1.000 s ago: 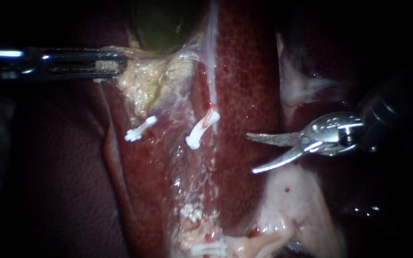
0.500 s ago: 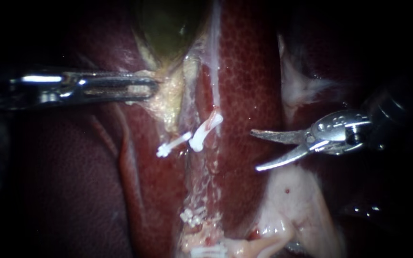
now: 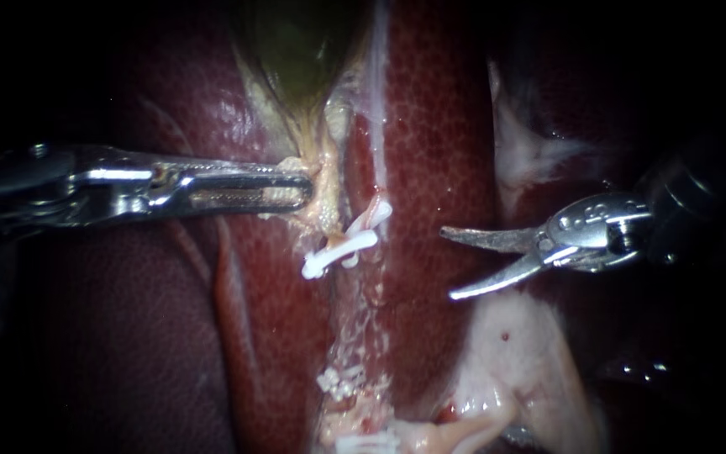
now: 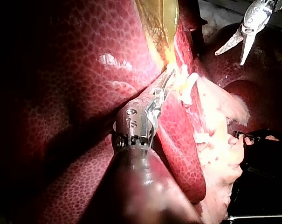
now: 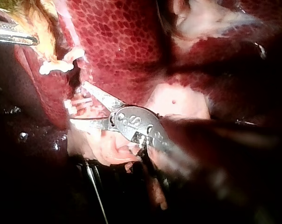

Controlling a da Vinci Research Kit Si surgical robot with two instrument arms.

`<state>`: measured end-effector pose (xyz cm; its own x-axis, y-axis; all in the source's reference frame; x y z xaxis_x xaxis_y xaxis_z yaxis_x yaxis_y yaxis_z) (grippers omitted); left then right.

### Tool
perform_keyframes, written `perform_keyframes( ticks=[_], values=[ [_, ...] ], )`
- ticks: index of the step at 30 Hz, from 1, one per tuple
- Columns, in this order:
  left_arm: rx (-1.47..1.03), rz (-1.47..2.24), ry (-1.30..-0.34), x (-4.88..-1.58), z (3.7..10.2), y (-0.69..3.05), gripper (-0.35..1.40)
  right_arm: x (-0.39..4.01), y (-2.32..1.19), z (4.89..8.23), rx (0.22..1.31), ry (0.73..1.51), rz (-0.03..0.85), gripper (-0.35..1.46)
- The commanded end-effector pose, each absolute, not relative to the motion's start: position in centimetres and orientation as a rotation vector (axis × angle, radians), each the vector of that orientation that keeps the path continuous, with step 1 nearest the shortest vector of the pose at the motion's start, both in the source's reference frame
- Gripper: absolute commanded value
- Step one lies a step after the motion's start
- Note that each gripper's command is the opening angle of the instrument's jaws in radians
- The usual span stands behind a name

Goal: Go back from the cut right tube

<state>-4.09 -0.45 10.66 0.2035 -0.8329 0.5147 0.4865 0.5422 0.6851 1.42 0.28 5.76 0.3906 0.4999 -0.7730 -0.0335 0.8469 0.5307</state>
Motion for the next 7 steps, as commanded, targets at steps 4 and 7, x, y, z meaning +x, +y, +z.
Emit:
perform_keyframes(
  ticks=[4, 7],
  values=[
    [0.418, -0.958, -0.991, -4.09, 10.65, -0.44, -0.28, 1.42, 0.28, 5.76, 0.474, 1.127, 0.356, 1.43],
    [0.42, -0.957, -0.991, -4.08, 10.64, -0.43, -0.28, 1.45, 0.27, 5.77, 0.477, 1.131, 0.347, 1.43]
  ],
)
